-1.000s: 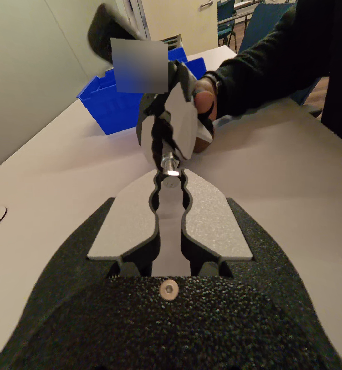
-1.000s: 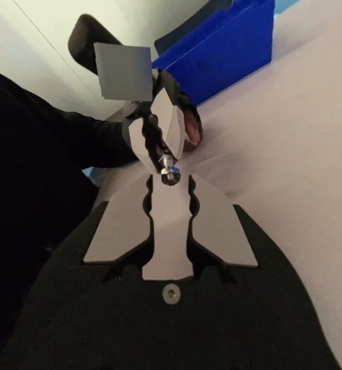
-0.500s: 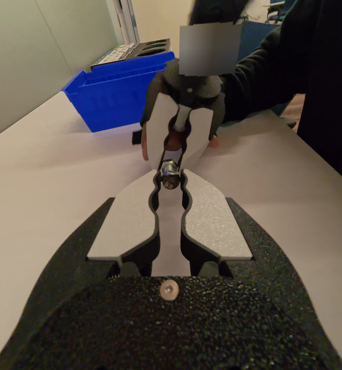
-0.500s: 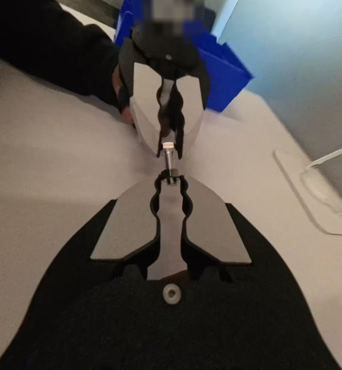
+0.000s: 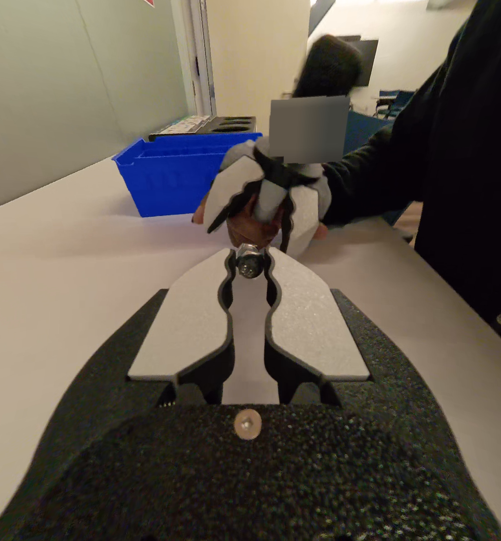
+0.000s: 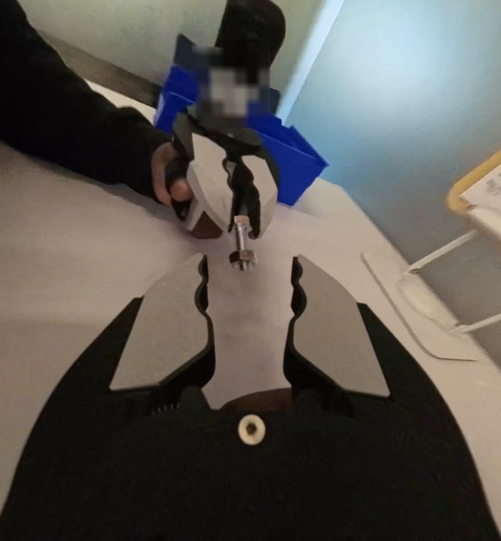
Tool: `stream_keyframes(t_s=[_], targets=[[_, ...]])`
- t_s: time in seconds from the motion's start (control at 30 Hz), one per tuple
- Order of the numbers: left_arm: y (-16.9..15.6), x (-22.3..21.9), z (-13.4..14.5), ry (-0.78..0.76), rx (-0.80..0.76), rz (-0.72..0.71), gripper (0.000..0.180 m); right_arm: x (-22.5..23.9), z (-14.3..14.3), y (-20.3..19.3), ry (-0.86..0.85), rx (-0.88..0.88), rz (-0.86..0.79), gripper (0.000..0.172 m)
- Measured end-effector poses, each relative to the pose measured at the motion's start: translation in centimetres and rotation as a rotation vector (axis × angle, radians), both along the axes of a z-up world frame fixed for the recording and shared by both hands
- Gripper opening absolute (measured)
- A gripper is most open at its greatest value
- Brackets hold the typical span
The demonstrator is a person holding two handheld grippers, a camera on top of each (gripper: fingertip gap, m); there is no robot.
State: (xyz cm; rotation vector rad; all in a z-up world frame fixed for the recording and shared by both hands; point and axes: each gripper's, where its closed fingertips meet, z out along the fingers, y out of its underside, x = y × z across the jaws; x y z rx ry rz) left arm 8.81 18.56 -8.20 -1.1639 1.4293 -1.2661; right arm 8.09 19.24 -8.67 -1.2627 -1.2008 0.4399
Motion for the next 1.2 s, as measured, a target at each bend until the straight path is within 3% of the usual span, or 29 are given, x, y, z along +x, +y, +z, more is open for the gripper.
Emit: stream_keyframes(t_s=[0.13, 0.2, 0.27, 0.33, 0.4, 0.53, 0.6, 0.67, 0.73, 0.83, 0.93, 1.0, 1.07, 1.1, 1.2], targets=[[0.0, 0.0, 0.6, -0.035, -0.071, -0.013, 0.017, -0.4, -0.3, 0.1, -0.096, 0.184, -0.080, 0.046], [-0.1, 0.1, 0.5, -0.032, -0.076, -0.016, 0.017, -0.4, 0.0, 0.1, -0.081, 0.217, -0.091, 0.030], [-0.2, 0.1, 0.5, -0.031, -0.080, -0.019, 0.017, -0.4, 0.0, -0.2, -0.068, 0.181, -0.064, 0.017], [-0.4, 0.1, 0.6, -0.034, -0.089, -0.036, 0.017, -0.5, 0.2, -0.5, -0.028, 0.104, -0.024, 0.017], [-0.7, 0.1, 0.5, -0.030, -0.076, -0.044, 0.017, -0.6, 0.0, -0.8, 0.040, -0.131, 0.052, 0.017], [-1.8, 0.1, 0.6, -0.048, -0.019, -0.095, 0.017, -0.6, 0.6, -2.3, 0.320, -0.932, 0.335, 0.017], [-1.9, 0.2, 0.9, -0.067, -0.029, -0.089, 0.017, -0.5, 1.0, -2.1, 0.421, -1.089, 0.403, 0.018], [-1.5, 0.3, 1.1, -0.082, -0.041, -0.066, 0.017, -0.4, 0.9, -0.9, 0.425, -0.920, 0.313, 0.039], [-1.0, 0.2, 1.3, -0.094, -0.060, -0.035, 0.017, -0.2, 0.8, -0.4, 0.317, -0.620, 0.204, 0.050], [-0.5, 0.1, 1.7, -0.119, -0.114, -0.018, 0.017, -0.1, 1.2, -0.4, 0.161, -0.181, 0.083, 0.051], [-0.4, 0.1, 1.7, -0.117, -0.137, -0.014, 0.017, -0.4, 0.9, -0.1, 0.022, 0.096, -0.045, 0.049], [-0.5, 0.2, 1.7, -0.112, -0.143, -0.017, 0.017, -0.8, 0.3, -0.3, -0.044, 0.167, -0.067, 0.043], [-0.7, 0.4, 1.5, -0.099, -0.139, -0.027, 0.017, -0.8, 0.3, -0.3, -0.054, 0.186, -0.089, 0.020], [-0.8, 0.4, 1.4, -0.096, -0.132, -0.031, 0.017, -0.8, 0.3, -0.4, -0.048, 0.146, -0.069, 0.020], [-1.2, 0.3, 1.4, -0.093, -0.121, -0.056, 0.017, -1.1, 0.1, -1.3, 0.066, -0.240, 0.081, 0.019]])
